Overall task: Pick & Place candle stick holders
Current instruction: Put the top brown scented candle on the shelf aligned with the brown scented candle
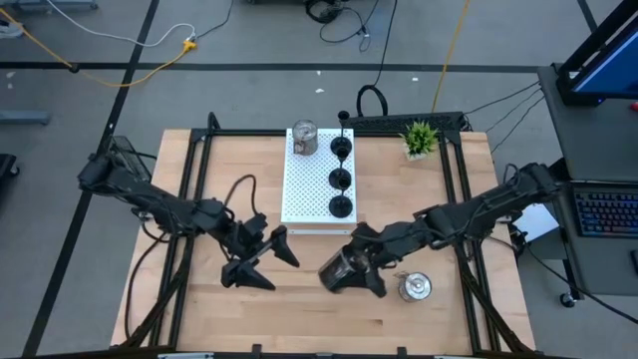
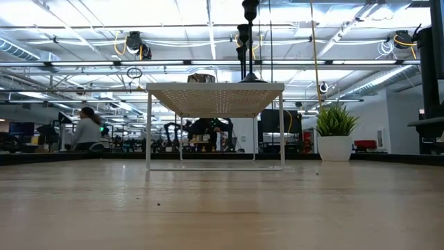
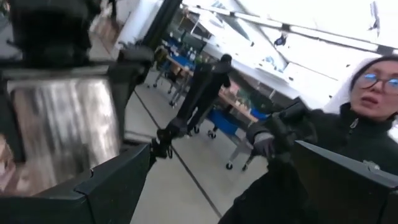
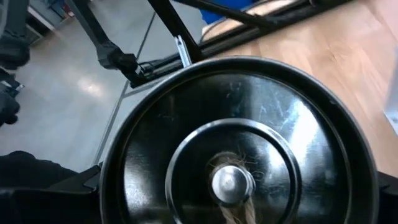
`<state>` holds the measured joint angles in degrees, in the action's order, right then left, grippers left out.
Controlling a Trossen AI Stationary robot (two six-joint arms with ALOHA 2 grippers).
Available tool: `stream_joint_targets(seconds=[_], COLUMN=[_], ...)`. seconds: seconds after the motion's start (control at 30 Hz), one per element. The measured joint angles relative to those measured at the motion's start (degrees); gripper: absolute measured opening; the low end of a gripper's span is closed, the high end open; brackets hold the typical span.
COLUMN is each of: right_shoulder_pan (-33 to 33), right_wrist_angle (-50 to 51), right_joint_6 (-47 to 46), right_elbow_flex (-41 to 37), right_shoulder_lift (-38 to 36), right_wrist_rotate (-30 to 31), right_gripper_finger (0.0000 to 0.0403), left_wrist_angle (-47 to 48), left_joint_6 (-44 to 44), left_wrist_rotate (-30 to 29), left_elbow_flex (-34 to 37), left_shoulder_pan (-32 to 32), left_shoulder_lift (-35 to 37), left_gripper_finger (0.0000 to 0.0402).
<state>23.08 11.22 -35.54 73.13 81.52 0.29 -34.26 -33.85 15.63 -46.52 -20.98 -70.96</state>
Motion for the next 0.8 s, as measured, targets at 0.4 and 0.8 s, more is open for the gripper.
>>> stream_joint_targets(seconds=[0.4,0.8], right_shoulder_pan=[2.4,1.3], right_wrist_angle=[-0.2,0.0], right_joint_6=[-2.3,-5.8], right_elbow_flex=[7.6,7.6], right_shoulder_lift=[8.1,11.1], right_wrist_rotate=[7.6,10.2], right_gripper_finger=[0.0349,0.0349], left_wrist_angle=[14.5,18.1], left_joint_6=[5.3,12.1], left_wrist_rotate=[-3.0,-8.8], left_elbow_flex=[0.0,0.0], left_shoulder_pan=[1.4,3.3], left_shoulder_lift=[-0.2,-0.3], left_gripper_finger=[0.0399,0.0399])
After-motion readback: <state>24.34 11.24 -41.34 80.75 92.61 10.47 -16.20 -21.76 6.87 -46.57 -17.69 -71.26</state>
